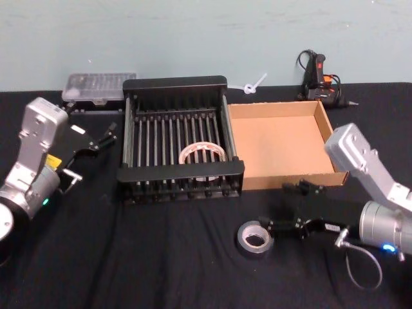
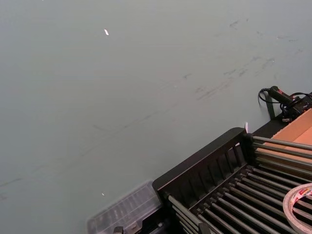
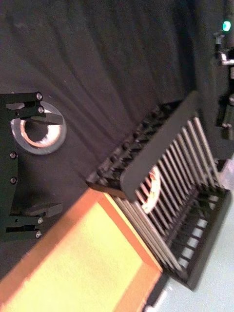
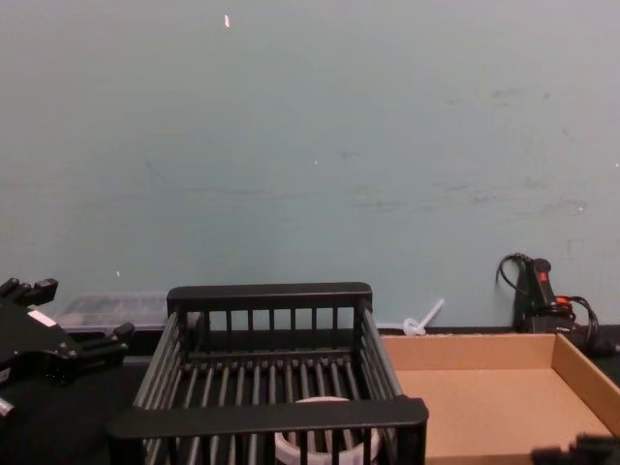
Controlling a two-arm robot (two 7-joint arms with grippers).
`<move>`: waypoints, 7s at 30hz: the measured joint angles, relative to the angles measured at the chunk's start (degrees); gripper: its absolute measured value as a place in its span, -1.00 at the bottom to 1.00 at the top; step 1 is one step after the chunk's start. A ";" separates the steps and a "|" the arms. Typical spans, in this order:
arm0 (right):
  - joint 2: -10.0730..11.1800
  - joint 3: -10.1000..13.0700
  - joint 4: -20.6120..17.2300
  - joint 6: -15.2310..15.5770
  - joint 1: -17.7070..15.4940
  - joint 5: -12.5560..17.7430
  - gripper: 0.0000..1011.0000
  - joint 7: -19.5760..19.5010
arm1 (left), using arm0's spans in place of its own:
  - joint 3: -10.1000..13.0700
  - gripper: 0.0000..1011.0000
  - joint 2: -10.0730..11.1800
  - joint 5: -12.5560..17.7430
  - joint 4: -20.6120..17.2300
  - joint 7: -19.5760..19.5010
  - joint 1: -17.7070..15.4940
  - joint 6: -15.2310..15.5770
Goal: Pick up the white tape and place it into the black box , Pick up the silver tape and place it into the brown box.
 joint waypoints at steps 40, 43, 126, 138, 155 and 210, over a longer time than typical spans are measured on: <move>-1.87 -6.33 6.45 2.01 5.00 -1.16 0.98 -0.78 | 0.00 0.98 0.00 0.00 0.00 0.00 0.00 0.00; -2.07 -6.59 6.79 2.09 5.34 -1.43 0.98 -0.77 | 0.00 0.98 0.00 0.00 0.00 0.00 0.00 0.00; -3.76 -3.45 6.88 0.83 5.03 0.39 -0.69 -3.14 | 0.00 0.98 0.00 0.00 0.00 0.00 -0.01 0.00; -7.03 0.28 9.07 -0.32 7.67 0.55 -0.69 -8.37 | 0.00 0.98 0.00 0.00 0.00 0.00 0.00 0.00; -12.25 1.67 17.96 -0.40 13.75 -3.73 -0.69 -11.50 | 0.00 0.98 0.00 0.00 0.00 0.00 0.00 0.00; -12.05 2.29 17.54 -4.46 12.97 -7.34 0.98 -12.98 | 0.00 0.98 0.00 0.00 0.00 0.00 0.00 0.00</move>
